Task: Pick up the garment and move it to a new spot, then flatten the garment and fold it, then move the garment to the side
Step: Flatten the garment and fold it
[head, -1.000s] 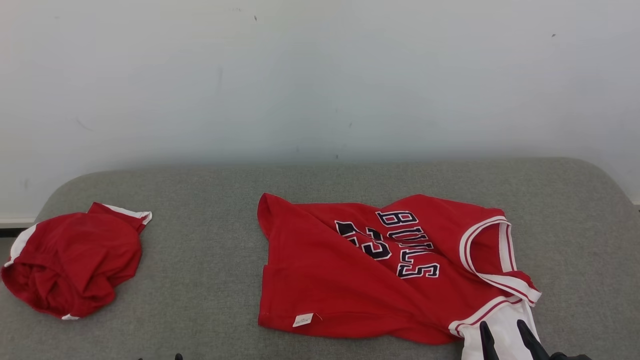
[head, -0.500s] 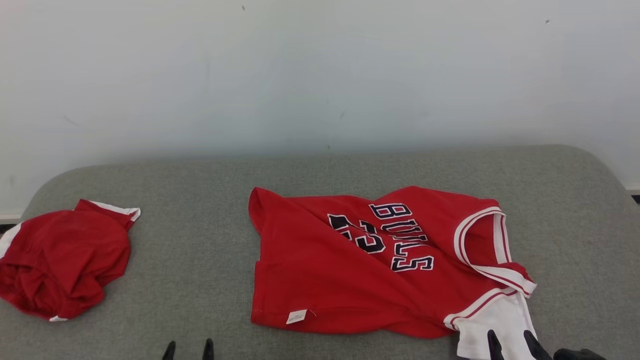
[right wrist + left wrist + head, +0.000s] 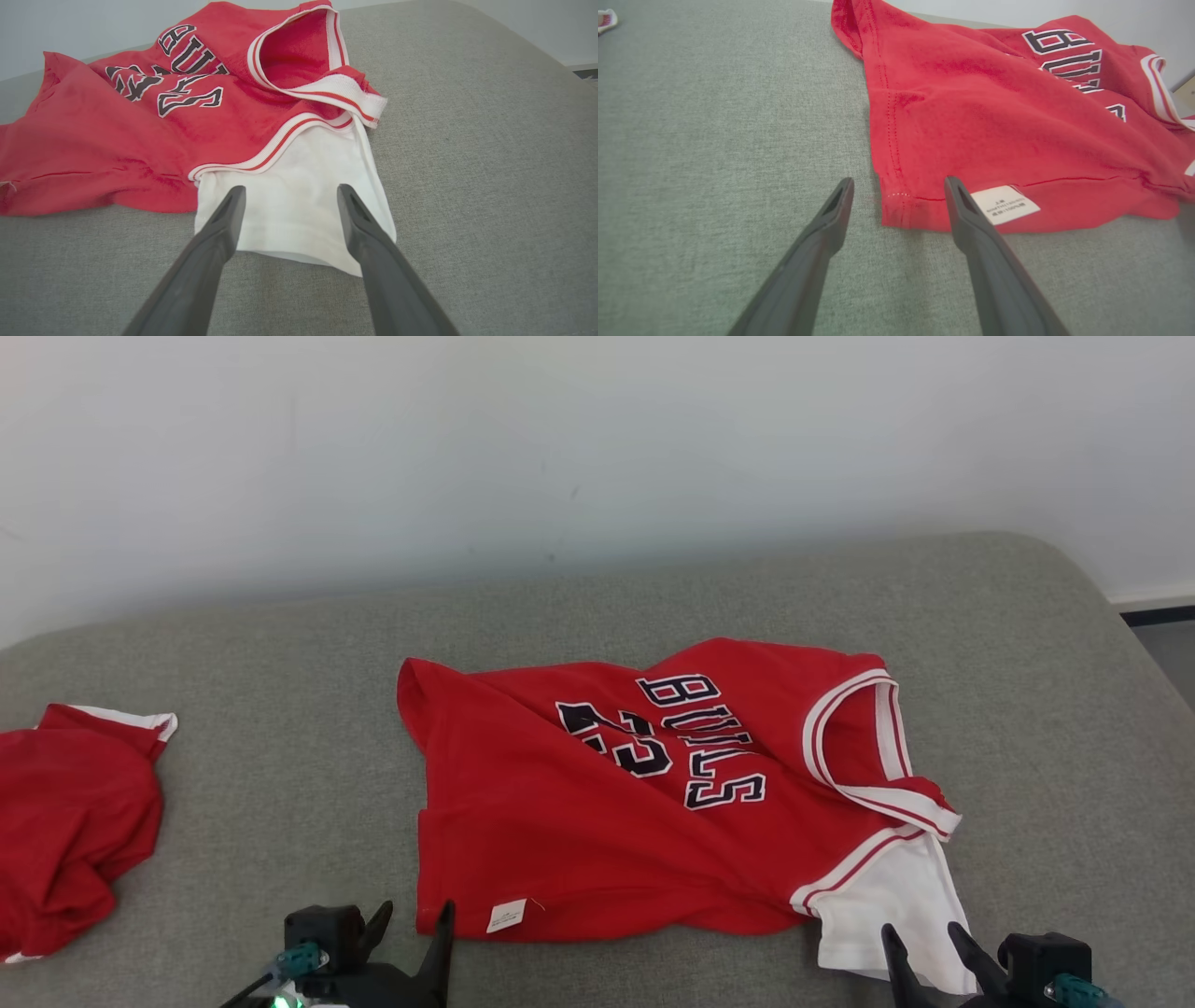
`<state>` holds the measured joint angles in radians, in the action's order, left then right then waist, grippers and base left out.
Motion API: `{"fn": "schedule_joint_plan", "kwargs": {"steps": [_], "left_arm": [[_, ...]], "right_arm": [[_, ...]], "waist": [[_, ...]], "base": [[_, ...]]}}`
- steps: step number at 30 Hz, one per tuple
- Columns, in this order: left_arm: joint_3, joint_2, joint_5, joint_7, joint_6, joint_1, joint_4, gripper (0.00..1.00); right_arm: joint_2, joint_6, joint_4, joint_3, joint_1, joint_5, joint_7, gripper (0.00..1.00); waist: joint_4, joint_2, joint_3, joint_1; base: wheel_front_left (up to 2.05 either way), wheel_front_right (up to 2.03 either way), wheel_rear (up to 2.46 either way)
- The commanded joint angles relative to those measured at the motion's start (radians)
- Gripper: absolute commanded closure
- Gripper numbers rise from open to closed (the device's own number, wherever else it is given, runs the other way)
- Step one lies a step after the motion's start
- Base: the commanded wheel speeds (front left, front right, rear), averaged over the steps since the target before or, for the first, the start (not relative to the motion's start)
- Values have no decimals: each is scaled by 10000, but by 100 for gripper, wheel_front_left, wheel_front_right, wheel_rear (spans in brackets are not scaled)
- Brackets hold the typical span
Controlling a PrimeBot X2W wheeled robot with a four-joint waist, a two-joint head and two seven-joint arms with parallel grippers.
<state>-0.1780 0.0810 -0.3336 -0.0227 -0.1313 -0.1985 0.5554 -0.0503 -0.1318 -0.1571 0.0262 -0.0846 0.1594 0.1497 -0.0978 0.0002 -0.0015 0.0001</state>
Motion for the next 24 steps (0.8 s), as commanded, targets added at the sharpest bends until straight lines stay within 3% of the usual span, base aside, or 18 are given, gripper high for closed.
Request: {"fn": "schedule_joint_plan", "kwargs": {"steps": [1, 8, 24], "left_arm": [[-65, 87, -116, 58, 19, -219, 86, 0], [-370, 190, -801, 699, 20, -559, 539, 0], [-1051, 425, -793, 405, 29, -673, 306, 0]], "right_arm": [[-6, 24, -29, -33, 105, -2, -47, 0], [-6, 24, -179, -94, 231, 67, -195, 0], [-5, 24, -386, -178, 327, 140, -383, 0]], "waist": [[-268, -2, 318, -1], [-401, -2, 503, -1], [-317, -2, 422, -1]], "base": [[0, 0, 0], [0, 0, 0], [0, 0, 0]]}}
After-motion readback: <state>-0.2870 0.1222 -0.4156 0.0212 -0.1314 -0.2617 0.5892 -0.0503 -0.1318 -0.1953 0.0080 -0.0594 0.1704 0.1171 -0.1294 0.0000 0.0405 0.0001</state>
